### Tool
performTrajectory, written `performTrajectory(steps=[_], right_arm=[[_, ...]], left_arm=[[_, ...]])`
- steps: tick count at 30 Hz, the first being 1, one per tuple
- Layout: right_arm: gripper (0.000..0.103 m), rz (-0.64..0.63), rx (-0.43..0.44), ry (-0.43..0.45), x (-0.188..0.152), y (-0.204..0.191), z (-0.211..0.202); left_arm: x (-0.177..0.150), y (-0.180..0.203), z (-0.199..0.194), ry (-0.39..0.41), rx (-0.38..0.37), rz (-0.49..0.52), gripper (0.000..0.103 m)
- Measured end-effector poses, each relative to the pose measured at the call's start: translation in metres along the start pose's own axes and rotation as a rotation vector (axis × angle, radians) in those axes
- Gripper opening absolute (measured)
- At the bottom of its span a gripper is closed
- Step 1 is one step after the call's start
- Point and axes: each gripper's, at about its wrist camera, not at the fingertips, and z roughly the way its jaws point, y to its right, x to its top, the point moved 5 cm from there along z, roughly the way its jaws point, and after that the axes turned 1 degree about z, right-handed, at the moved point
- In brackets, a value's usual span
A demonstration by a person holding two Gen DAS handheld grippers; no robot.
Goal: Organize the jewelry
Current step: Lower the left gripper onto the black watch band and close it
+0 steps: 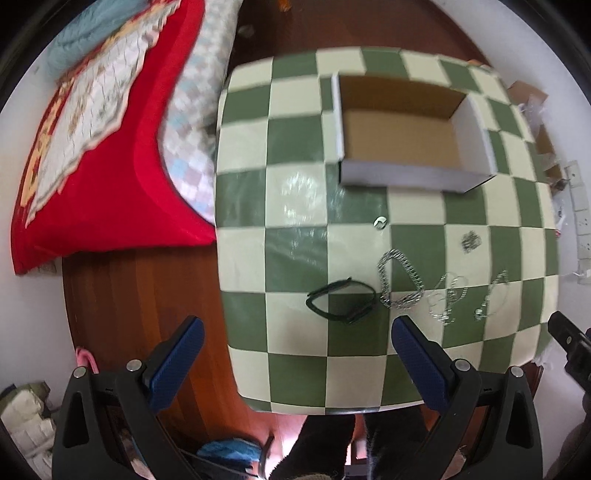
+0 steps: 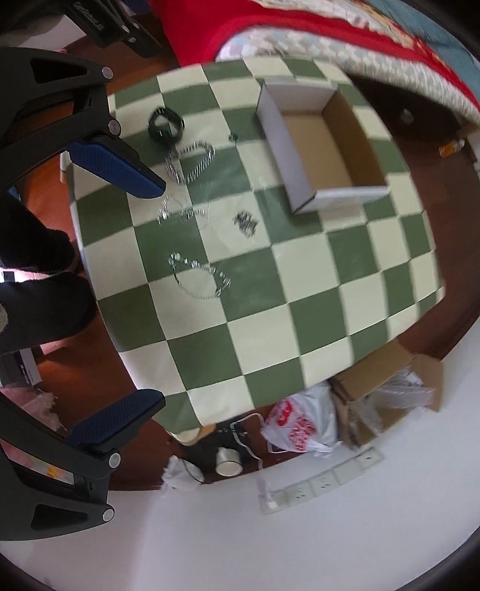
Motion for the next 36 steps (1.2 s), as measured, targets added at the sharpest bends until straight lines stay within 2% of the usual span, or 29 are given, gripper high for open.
performTrajectory(steps=[7,10,12,16,18,20,23,26,29,31,32,34,36], right_arm=[[0.103,0.037,0.018,-0.137,0.006,0.010,0.087],[0.103,0.042,-0.005,-0.156,0.013,0.014,0.113],[0.102,0.040,-0.015,-0.160,0.018,0.014,0.125],[0.096,0.048,-0.008,-0.194,0.020,0.008,0.145],[0.089,0.066,0.014,-0.207,0.017,0.005,0.151],[0.089,0.071,0.024,-0.200,0.017,0.002,0.151],[0.089,0.082,0.043,-0.202,0.020,0.000,0.153],[0.089,0.081,0.048,-0.205,0.022,-0.002,0.153],[0.089,0.097,0.054,-0.205,0.028,-0.002,0.154],[0.089,0.098,0.055,-0.200,0.029,-0.006,0.156],[0.089,0.095,0.055,-0.197,0.030,-0.008,0.155],[0.085,0.096,0.062,-0.192,0.029,-0.011,0.153],[0.083,0.102,0.064,-0.188,0.030,-0.010,0.154]], left_arm=[[-0.016,-0.013,0.046,-0.126,0.057,-0.158,0.103],[-0.025,-0.018,0.060,-0.190,0.060,-0.243,0.103],[-0.032,-0.020,0.068,-0.227,0.037,-0.321,0.103],[-0.044,-0.022,0.087,-0.322,-0.092,-0.511,0.103],[-0.049,-0.020,0.097,-0.371,-0.192,-0.624,0.103],[-0.054,-0.017,0.109,-0.429,-0.339,-0.776,0.103],[-0.055,-0.014,0.123,-0.477,-0.499,-0.962,0.103],[-0.053,-0.011,0.134,-0.511,-0.570,-1.100,0.100],[-0.050,-0.012,0.144,-0.532,-0.557,-1.167,0.093],[-0.048,-0.014,0.153,-0.531,-0.538,-1.185,0.076],[-0.046,-0.014,0.153,-0.531,-0.502,-1.172,0.071],[-0.039,-0.015,0.154,-0.508,-0.457,-1.131,0.046],[-0.028,-0.012,0.147,-0.494,-0.394,-1.037,0.041]])
